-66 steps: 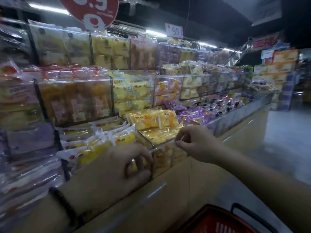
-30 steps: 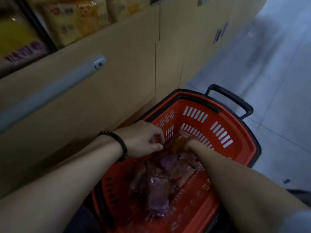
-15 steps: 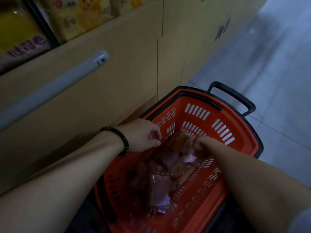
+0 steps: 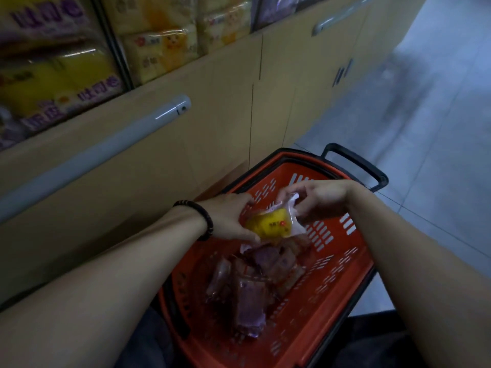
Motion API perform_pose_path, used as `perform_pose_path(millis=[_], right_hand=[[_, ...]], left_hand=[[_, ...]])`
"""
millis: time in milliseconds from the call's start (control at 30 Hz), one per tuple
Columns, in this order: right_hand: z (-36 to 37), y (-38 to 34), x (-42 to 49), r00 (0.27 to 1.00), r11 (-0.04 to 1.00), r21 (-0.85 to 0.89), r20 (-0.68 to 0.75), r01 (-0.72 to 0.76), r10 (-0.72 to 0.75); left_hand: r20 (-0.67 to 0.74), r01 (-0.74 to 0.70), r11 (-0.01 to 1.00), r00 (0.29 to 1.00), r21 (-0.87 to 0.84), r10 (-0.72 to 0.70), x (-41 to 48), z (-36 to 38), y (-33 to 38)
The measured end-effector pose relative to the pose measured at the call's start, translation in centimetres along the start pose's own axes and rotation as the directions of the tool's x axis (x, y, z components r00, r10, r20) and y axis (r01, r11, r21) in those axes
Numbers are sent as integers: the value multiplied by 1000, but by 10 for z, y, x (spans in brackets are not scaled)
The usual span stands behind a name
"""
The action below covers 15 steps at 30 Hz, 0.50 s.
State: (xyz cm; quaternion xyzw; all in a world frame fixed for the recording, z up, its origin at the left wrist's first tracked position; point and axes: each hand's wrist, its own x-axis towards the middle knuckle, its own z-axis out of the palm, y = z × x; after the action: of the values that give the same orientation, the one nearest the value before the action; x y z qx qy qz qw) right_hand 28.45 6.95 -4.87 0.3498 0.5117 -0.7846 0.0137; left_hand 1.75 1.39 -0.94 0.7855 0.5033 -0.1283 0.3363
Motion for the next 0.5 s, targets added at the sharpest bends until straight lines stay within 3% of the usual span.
perform_pose_path(millis=[67,167,200,267,300,367,433,500], right_hand=[[5,-5,9,993,999,-28,113,28,-25],[11,-2,18,994,999,49,111,8,-14],[14,2,21,998,992,122,55,-15,8],[10,22,36,976,971,233,-192,-57,103],[3,39,49,920,956,278,-342,-97,192],[-5,73,72,727,925,312,-580,-219,368],[-7,99,86,576,886,359,-673,-294,464],[0,108,88,507,833,456,-662,-313,553]], left_hand=[[30,-1,1000,1000,-30,2,-4,2,5],[79,-1,1000,997,-5,1,-3,7,3],[79,4,1000,997,6,-5,-2,8,1],[56,42,998,997,51,-45,-1,8,-5],[32,62,995,997,83,-65,1,8,-9],[-8,89,988,996,128,-89,2,9,-16],[-9,99,985,995,142,-98,3,11,-21],[13,113,980,993,164,-117,4,11,-24]])
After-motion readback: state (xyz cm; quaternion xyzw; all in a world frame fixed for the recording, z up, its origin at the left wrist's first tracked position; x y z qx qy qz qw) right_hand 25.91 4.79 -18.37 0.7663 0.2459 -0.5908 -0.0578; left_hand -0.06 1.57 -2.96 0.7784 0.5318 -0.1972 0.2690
